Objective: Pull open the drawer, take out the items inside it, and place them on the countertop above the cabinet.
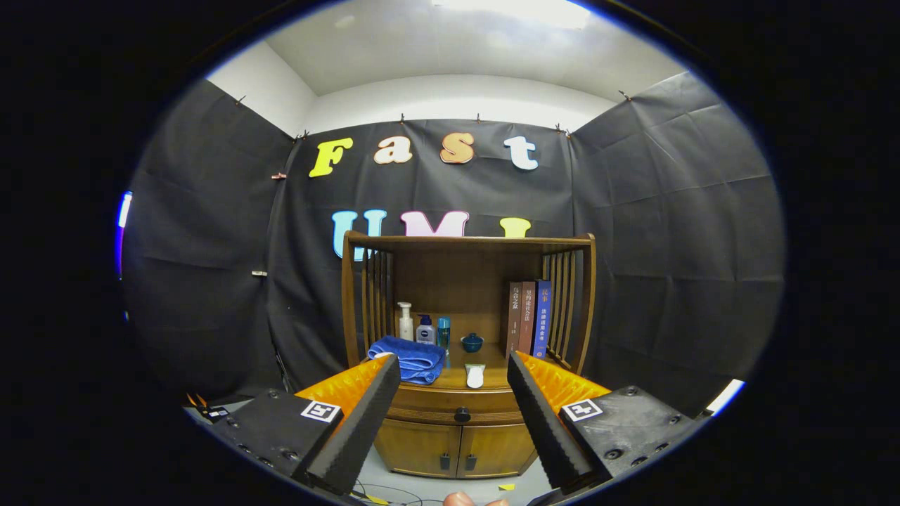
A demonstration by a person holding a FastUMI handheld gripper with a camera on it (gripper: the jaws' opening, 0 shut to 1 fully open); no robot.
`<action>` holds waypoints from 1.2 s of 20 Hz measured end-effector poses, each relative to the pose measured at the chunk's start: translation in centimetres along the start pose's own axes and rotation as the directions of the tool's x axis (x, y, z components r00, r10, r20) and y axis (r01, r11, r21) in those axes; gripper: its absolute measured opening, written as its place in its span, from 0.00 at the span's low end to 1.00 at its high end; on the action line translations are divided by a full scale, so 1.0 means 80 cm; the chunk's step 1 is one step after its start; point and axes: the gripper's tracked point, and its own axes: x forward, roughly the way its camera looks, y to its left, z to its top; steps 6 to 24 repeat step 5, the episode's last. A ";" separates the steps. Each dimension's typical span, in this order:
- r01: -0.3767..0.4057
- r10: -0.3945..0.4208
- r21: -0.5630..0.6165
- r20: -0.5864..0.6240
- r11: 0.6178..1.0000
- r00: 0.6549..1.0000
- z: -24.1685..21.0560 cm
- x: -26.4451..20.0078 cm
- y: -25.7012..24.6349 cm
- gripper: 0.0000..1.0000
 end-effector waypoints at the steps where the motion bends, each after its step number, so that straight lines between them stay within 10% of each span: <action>1: 0.001 -0.001 0.000 0.001 1.000 1.000 0.000 0.000 0.000 0.99; 24: 0.006 -0.006 -0.002 0.005 1.000 1.000 0.002 -0.002 0.002 0.99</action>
